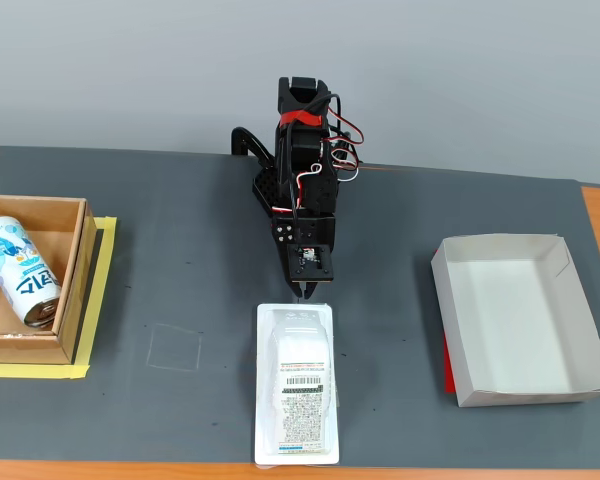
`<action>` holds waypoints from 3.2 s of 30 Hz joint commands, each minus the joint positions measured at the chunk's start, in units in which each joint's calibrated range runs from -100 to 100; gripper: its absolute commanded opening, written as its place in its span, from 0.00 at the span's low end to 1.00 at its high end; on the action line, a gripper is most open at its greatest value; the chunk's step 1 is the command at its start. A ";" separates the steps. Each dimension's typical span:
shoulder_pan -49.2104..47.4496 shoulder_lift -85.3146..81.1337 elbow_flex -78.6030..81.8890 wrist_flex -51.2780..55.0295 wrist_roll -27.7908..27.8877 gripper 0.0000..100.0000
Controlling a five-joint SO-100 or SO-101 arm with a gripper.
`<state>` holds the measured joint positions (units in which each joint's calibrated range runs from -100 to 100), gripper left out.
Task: Pick the sandwich and put it in the gray box
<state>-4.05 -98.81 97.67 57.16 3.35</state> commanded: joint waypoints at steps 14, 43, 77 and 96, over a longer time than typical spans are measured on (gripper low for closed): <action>-0.16 -0.51 -0.02 -0.30 -0.04 0.02; -0.24 -0.51 -0.02 -0.30 0.12 0.02; -1.50 16.28 -14.94 -0.38 -0.14 0.02; -3.15 40.27 -36.29 -12.54 -0.19 0.02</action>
<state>-6.78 -63.04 66.95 46.31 3.30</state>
